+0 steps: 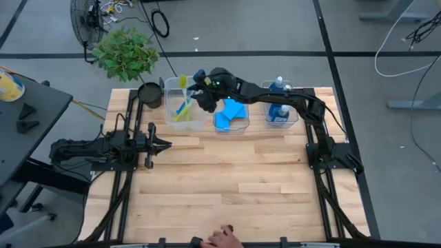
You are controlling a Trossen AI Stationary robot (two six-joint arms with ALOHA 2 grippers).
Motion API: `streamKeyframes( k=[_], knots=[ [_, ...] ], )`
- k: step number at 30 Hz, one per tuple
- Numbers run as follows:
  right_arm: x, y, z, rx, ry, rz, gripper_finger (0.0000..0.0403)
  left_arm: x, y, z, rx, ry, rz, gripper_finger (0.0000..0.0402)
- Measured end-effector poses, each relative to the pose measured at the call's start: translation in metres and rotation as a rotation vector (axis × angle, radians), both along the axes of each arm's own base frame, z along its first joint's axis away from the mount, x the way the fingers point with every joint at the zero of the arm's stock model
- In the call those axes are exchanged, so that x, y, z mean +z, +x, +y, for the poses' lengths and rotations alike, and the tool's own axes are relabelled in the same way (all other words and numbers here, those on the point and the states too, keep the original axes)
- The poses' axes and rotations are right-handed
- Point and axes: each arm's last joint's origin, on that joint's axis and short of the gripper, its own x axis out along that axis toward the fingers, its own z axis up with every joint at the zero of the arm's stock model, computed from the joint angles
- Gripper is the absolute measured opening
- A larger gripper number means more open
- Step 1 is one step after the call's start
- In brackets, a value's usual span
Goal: Pick & Place Kitchen Sink Supplies
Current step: Return to home position
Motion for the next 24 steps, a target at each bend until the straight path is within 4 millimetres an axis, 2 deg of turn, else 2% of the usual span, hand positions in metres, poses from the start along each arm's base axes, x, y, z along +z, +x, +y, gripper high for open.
streamKeyframes(
  k=[7, 12, 17, 24],
  knots=[
    [0.017, 0.002, 0.014, -0.066, 0.363, -0.164, 0.0183, 0.000, 0.000, 0.000, 0.000, 0.000, 0.000, 0.0044],
    [0.018, 0.003, 0.020, -0.149, 0.635, -0.216, 0.0177, 0.000, 0.000, 0.000, 0.000, 0.000, 0.000, 0.0044],
    [0.018, 0.005, 0.027, -0.216, 0.872, -0.255, 0.0151, 0.000, 0.000, 0.000, 0.000, 0.000, 0.000, 0.0044],
    [0.018, 0.009, 0.040, -0.262, 1.064, -0.272, 0.0098, 0.000, 0.000, 0.000, 0.000, 0.000, 0.000, 0.0044]
  ],
)
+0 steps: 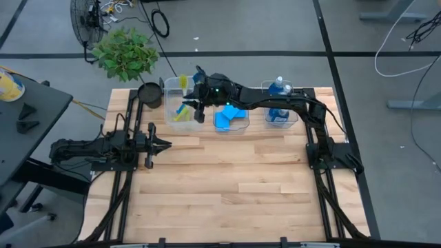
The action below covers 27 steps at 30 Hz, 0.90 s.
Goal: Pick & Place Kitchen Sink Supplies
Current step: Return to home position
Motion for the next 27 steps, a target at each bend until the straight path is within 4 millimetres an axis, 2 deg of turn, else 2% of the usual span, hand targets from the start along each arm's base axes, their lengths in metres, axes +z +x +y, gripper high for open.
streamKeyframes(
  k=[4, 10, 16, 21, 27],
  knots=[
    [-0.002, 0.002, 0.008, 0.029, 0.087, -0.015, 0.0062, 0.000, 0.000, 0.000, 0.000, 0.000, 0.001, 0.0044],
    [-0.024, -0.002, 0.024, 0.084, 0.096, -0.002, 0.0007, 0.000, 0.000, 0.000, 0.000, 0.000, 0.000, 0.0044],
    [-0.047, -0.010, 0.038, 0.105, 0.118, 0.078, 0.0003, 0.000, 0.000, 0.000, 0.000, 0.000, 0.001, 0.0044],
    [-0.056, -0.022, 0.049, 0.124, 0.106, 0.036, 0.0002, 0.000, 0.000, 0.000, -0.001, 0.000, 0.001, 0.0044],
    [-0.059, -0.058, 0.066, 0.160, 0.057, -0.030, 0.0001, 0.000, 0.000, 0.000, 0.000, 0.000, 0.000, 0.0044]
  ],
)
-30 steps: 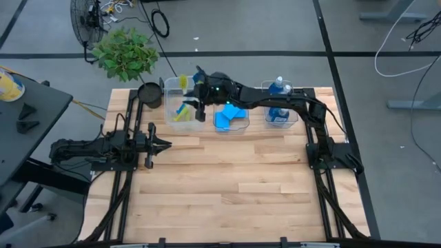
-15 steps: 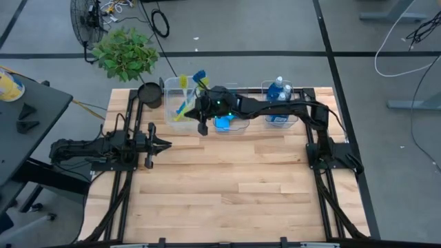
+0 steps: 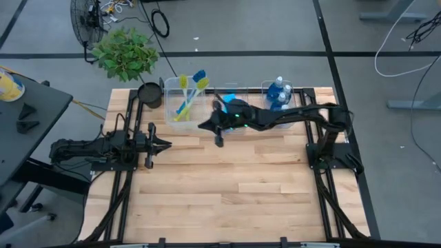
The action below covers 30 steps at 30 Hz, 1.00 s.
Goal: Pick & Place Kitchen Sink Supplies
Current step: Return to home position
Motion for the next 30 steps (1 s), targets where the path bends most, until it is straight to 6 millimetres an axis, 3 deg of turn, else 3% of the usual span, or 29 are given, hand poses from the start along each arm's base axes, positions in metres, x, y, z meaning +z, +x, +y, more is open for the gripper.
streamKeyframes(
  k=[15, 21, 30],
  knots=[
    [0.021, -0.106, 0.060, 0.074, -0.170, -0.077, 0.0000, 0.000, 0.000, 0.000, 0.000, 0.000, 0.000, 0.0044],
    [0.027, -0.139, 0.065, 0.018, -0.142, -0.121, 0.0000, 0.000, 0.000, 0.000, 0.000, 0.000, 0.000, 0.0044],
    [0.016, -0.180, 0.064, -0.037, -0.092, -0.136, 0.0000, 0.000, 0.000, 0.000, 0.000, 0.000, 0.000, 0.0044]
  ],
)
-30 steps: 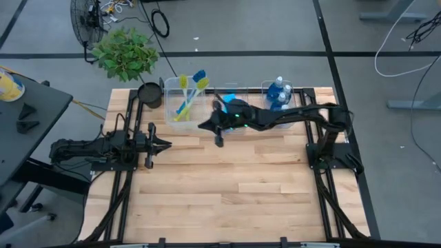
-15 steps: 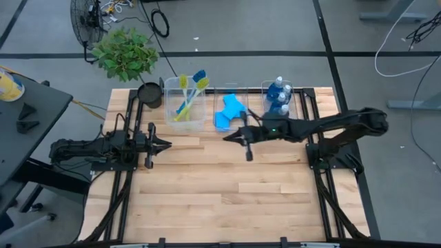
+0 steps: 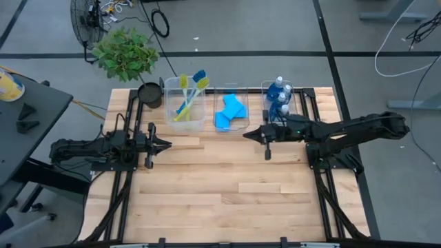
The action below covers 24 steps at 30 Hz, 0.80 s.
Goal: Pick & Place Kitchen Sink Supplies
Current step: Return to home position
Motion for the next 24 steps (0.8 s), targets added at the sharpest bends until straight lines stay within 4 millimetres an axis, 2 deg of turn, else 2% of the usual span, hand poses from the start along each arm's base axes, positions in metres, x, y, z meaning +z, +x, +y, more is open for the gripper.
streamKeyframes(
  k=[6, 11, 24],
  knots=[
    [-0.010, -0.026, 0.004, 0.022, -0.069, -0.024, 0.0000, 0.000, 0.000, 0.000, 0.000, 0.000, 0.000, 0.0044],
    [-0.020, -0.046, 0.008, 0.046, -0.058, -0.040, 0.0000, 0.000, 0.000, 0.000, 0.000, 0.000, -0.001, 0.0044],
    [-0.051, -0.083, 0.013, 0.086, -0.057, -0.051, 0.0000, 0.000, 0.000, 0.000, 0.000, 0.000, 0.000, 0.0044]
  ],
)
